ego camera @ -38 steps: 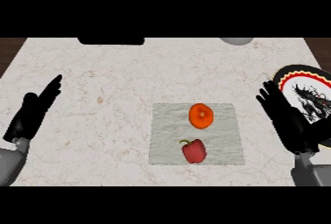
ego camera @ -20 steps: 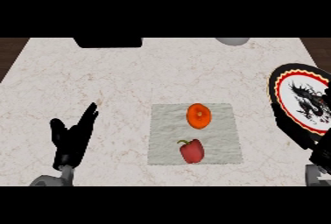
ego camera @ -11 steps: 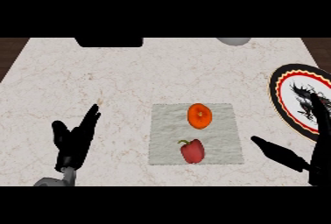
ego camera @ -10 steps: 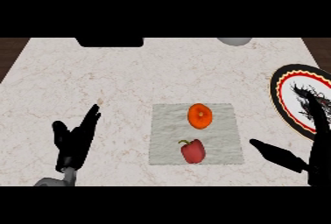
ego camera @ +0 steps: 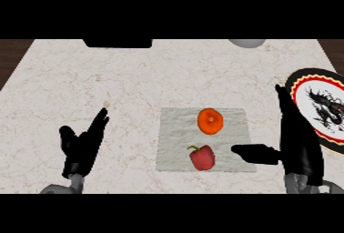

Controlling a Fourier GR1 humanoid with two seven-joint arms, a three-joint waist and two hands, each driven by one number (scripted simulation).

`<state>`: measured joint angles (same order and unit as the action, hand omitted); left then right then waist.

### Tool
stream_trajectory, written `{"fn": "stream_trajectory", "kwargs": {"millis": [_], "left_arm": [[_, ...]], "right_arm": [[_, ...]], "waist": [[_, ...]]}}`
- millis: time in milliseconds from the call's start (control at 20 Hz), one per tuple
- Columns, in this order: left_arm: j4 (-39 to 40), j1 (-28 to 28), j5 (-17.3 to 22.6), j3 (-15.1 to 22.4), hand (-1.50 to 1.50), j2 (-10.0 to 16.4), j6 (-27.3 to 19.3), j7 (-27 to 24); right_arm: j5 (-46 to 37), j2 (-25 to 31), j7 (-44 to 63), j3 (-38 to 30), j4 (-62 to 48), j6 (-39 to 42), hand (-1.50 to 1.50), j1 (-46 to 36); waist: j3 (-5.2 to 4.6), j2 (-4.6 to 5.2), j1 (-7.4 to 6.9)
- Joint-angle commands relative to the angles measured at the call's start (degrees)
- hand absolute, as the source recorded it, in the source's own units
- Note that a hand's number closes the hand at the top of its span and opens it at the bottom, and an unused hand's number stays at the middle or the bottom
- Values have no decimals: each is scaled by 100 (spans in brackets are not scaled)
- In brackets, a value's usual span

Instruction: Pick the squash from the placemat and place it in the plate

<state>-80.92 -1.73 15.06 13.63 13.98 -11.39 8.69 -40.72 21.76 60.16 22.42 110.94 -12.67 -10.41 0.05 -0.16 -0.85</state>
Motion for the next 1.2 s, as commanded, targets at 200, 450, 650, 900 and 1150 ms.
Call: {"fn": "stream_trajectory", "kwargs": {"millis": [200,450,650,900,1150], "left_arm": [[172,119,-18,-55,0,-56,194,17],[-44,195,31,-205,0,117,335,191],[207,311,-81,-168,0,-173,251,-61],[55,194,-125,-307,0,-182,302,243],[107,196,-350,-209,0,-345,185,85]], "right_arm": [[-689,-941,1206,181,-931,866,-150,-1107],[-544,-1548,744,-101,-1955,684,-150,-1287],[-778,-1924,778,124,-1818,723,-150,-937],[-1058,-2162,667,40,-2161,520,-150,-1182],[-1232,-2171,878,64,-2801,618,-150,-1358]], "waist": [[-12,20,38],[-6,25,18],[-7,18,63],[-6,17,61],[-8,25,59]]}}
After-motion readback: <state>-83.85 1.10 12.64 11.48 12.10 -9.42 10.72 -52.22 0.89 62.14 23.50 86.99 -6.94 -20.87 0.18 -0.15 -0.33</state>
